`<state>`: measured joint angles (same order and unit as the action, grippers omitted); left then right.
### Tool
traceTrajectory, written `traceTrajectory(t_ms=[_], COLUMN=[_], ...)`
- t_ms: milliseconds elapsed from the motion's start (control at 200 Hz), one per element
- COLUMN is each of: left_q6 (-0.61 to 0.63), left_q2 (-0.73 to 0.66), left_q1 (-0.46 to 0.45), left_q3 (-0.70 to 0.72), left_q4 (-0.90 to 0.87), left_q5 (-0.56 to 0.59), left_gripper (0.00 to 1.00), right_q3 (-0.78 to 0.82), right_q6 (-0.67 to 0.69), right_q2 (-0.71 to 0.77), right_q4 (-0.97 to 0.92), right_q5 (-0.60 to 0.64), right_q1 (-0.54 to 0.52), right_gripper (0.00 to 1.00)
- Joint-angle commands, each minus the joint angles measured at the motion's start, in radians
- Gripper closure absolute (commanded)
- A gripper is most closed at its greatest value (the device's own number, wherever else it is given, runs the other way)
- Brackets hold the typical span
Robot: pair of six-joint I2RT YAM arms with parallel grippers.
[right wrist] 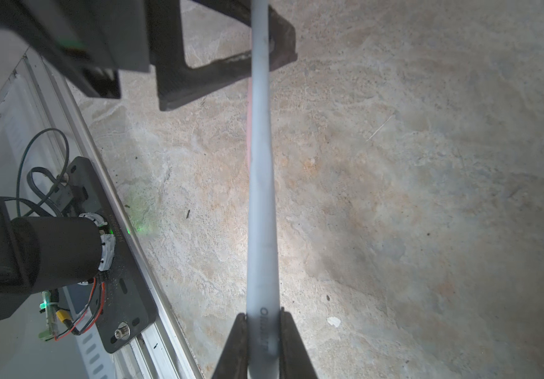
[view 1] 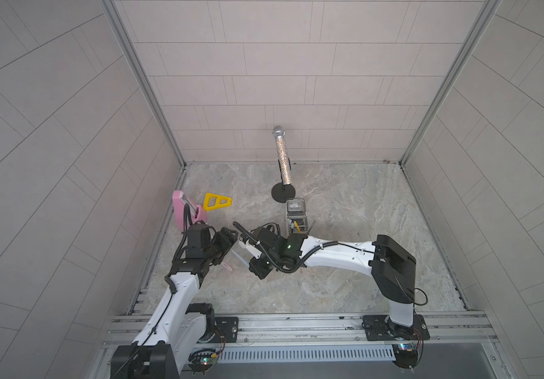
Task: Place the toothbrush into the toothbrush holder
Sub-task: Pick up the toothbrush from the center of the board, then place the toothbrush in the toothbrush holder.
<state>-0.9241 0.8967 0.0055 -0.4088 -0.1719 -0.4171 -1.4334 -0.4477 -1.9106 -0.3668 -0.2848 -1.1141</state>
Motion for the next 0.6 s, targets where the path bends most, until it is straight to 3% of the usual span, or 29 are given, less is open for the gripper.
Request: traceTrajectory(t_ms=[0, 140, 595], left_q6=[-0.004, -0.005, -0.006], left_q2=[0.014, 0.016, -0.024], left_q1=[-0.014, -0.027, -0.038], left_q3=[0.013, 0.013, -0.007], left_q4=[0.033, 0.033, -0.013], left_q5=[0.030, 0.044, 0.060], left_gripper=[0.21, 0.28, 0.74], right_q3=[0.007, 0.011, 0.010], right_q6=[-0.012, -0.011, -0.013], right_q2=[0.057, 0.076, 0.068], right_q4=[0.005, 0.003, 0.007], right_q5=[0.009, 0.018, 0.024], right_q1=[-0.009, -0.012, -0.023], right_gripper=[0.90, 0.90, 0.90])
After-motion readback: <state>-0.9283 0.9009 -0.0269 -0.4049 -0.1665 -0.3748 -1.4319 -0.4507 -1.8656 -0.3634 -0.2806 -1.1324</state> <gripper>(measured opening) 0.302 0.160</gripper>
